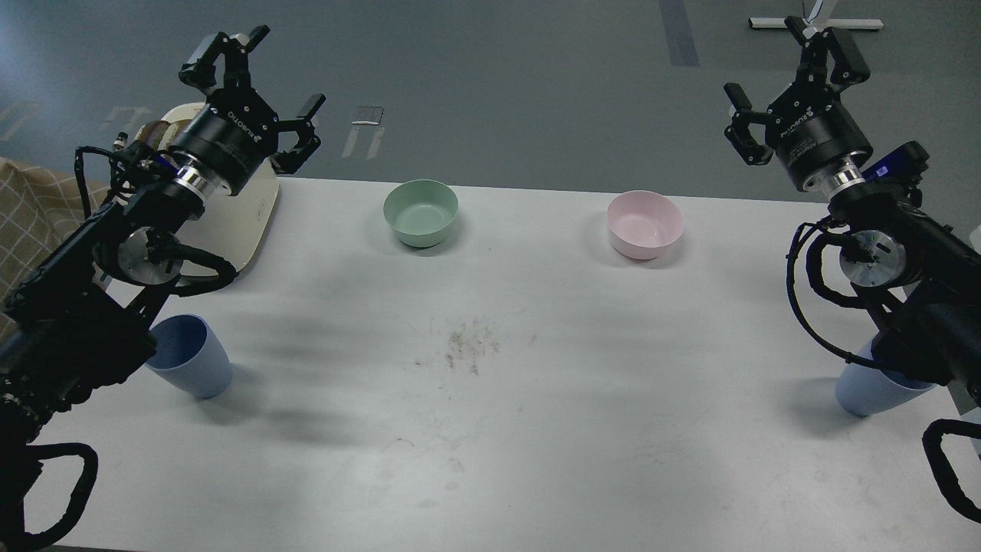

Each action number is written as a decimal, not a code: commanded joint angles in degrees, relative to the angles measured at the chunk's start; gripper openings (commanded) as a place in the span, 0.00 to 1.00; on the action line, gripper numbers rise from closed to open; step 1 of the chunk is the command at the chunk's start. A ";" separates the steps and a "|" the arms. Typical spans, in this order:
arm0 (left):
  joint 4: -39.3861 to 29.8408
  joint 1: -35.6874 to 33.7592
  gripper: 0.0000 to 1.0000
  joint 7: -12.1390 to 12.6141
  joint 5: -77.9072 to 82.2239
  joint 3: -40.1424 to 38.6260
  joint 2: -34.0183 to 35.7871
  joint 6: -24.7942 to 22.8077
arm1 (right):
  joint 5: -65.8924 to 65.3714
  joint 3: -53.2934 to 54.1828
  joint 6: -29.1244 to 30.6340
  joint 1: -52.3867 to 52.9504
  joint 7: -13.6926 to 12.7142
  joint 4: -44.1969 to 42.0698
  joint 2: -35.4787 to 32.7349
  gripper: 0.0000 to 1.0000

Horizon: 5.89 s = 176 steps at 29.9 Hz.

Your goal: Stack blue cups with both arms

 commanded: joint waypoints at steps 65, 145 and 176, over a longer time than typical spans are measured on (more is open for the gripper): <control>-3.74 1.67 0.98 0.35 1.30 -0.24 0.67 0.00 | -6.58 -18.72 0.00 10.72 0.27 15.57 -16.50 1.00; -26.42 10.90 0.93 -15.26 76.88 30.52 49.19 10.69 | -15.47 -16.26 0.00 5.98 0.44 24.29 -24.34 1.00; -22.46 12.13 0.00 -15.26 76.97 32.36 45.05 13.06 | -15.47 -15.47 0.00 4.13 0.44 24.55 -24.34 1.00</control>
